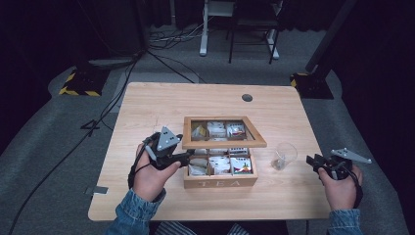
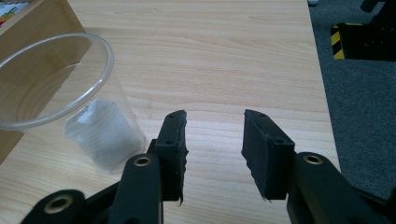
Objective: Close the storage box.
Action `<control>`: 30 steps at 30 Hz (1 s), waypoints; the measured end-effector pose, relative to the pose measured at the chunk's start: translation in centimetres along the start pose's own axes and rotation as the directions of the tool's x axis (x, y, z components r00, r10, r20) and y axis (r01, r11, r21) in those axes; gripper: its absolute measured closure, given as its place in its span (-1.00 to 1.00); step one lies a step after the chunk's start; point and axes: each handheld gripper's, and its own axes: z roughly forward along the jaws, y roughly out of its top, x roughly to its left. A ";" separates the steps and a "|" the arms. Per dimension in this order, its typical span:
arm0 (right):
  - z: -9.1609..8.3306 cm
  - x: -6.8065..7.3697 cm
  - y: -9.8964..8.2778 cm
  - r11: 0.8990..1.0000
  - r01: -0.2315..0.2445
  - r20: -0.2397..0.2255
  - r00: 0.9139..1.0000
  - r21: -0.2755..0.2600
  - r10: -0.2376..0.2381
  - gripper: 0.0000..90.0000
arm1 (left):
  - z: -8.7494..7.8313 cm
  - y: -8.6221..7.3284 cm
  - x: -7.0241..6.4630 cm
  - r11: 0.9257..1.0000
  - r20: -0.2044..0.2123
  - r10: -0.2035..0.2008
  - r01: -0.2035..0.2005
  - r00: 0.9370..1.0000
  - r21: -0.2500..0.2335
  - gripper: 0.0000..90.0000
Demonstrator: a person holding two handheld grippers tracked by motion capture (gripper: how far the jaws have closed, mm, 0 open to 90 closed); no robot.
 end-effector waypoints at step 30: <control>0.1 0.4 0.0 1.000 0.000 -0.014 1.000 0.001 0.000 0.34 | 0.2 -2.2 -1.2 0.995 0.016 -0.013 0.011 1.000 0.096 -0.07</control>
